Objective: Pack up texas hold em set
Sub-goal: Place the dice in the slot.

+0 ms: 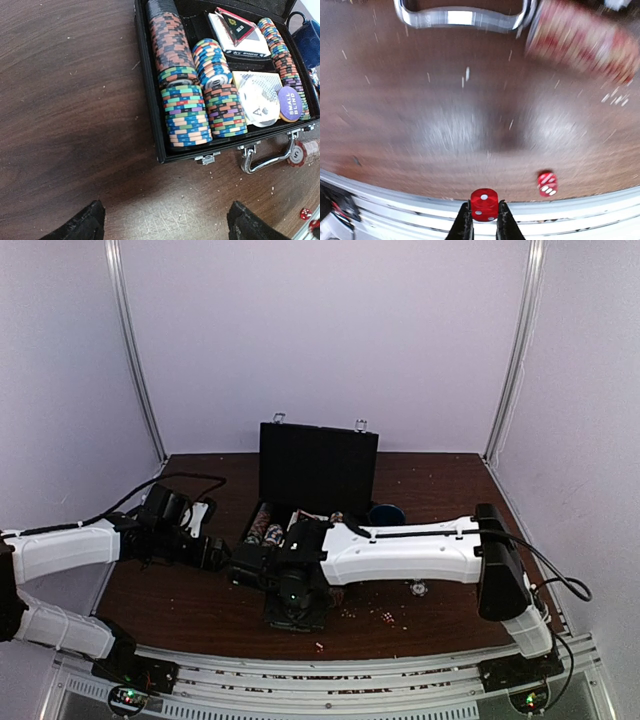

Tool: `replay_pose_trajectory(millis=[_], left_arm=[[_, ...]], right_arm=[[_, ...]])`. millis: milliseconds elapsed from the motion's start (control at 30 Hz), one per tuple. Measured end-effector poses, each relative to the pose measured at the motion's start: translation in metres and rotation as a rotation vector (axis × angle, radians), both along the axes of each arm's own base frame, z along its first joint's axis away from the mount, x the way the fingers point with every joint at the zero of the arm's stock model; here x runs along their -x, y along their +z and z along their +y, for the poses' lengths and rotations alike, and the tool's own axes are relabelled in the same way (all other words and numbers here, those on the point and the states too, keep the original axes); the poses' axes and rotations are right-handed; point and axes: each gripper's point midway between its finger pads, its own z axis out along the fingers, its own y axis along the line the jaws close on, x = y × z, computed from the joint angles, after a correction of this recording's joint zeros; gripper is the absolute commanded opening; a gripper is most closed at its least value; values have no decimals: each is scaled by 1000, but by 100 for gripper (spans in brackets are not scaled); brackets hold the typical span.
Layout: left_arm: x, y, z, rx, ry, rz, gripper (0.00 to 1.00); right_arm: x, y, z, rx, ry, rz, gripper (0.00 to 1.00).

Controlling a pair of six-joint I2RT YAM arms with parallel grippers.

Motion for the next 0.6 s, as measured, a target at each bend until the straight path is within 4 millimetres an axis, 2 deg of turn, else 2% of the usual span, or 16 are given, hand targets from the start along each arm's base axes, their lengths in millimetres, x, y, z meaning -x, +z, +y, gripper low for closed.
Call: replay_pose_trajectory(millis=[100, 233, 367, 467, 600], left_arm=[[0, 1, 0, -1, 2, -5, 88], [-2, 6, 2, 0, 8, -23, 88], [-3, 9, 4, -5, 17, -36, 88], [-5, 10, 5, -7, 25, -39, 88], [-18, 23, 8, 7, 52, -66, 88]], right_arm=[[-29, 19, -10, -14, -39, -50, 0], [-84, 42, -27, -37, -111, -131, 0], [-134, 51, -43, -44, -163, -197, 0], [-160, 54, -55, -37, -179, -230, 0], [-182, 55, -62, -34, -168, -258, 0]])
